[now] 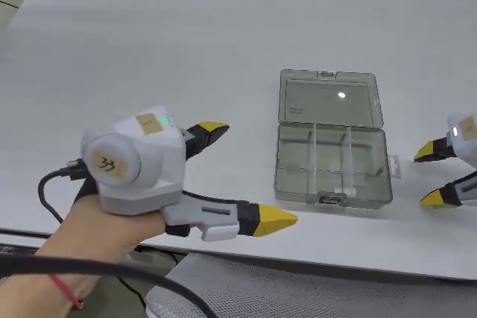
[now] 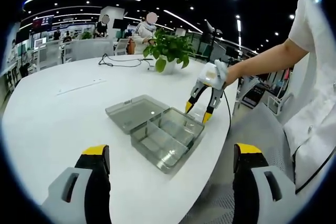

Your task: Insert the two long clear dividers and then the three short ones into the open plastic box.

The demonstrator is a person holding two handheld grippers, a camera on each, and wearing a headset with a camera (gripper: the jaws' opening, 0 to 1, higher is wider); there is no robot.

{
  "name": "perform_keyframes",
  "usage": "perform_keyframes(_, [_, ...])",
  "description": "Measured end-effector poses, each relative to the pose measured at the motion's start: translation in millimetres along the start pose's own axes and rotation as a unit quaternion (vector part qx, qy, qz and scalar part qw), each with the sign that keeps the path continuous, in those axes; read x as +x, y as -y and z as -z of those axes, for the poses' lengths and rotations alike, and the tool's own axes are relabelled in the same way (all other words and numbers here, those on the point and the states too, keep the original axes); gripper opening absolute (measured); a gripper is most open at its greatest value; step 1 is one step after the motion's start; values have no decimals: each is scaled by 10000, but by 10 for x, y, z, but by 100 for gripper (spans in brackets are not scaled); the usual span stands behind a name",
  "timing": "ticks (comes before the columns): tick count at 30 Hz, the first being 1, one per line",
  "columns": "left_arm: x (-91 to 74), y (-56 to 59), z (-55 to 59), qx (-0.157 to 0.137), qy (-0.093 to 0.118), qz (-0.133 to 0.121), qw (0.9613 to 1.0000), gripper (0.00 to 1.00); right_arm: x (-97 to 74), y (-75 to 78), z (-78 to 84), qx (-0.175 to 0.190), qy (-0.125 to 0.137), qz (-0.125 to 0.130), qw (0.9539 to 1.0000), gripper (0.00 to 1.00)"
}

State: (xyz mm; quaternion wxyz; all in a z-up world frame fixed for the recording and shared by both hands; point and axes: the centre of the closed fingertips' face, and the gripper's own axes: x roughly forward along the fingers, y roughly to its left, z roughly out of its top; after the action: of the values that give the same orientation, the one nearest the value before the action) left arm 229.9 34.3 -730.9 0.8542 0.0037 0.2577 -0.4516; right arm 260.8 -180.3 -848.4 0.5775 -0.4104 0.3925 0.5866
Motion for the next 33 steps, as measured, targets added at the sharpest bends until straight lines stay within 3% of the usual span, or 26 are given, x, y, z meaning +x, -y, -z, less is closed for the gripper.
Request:
perform_keyframes(5, [-8,-8,-6,-12,22,-22,10000,100,44,-10,63,-174,-176,-33,9997,39])
perform_keyframes(6, [-9,-6,-6,-14,19,-23,10000,100,35,-15,25,-86,-83,-38,9999,39])
perform_keyframes(20, [-29,7,-44,19,35,-10,10000,100,20,9,24,-136,-214,-30,9997,33])
perform_keyframes(33, [-42,22,-52,36,41,18,10000,99,-55,32,47,25,-139,210,9997,32])
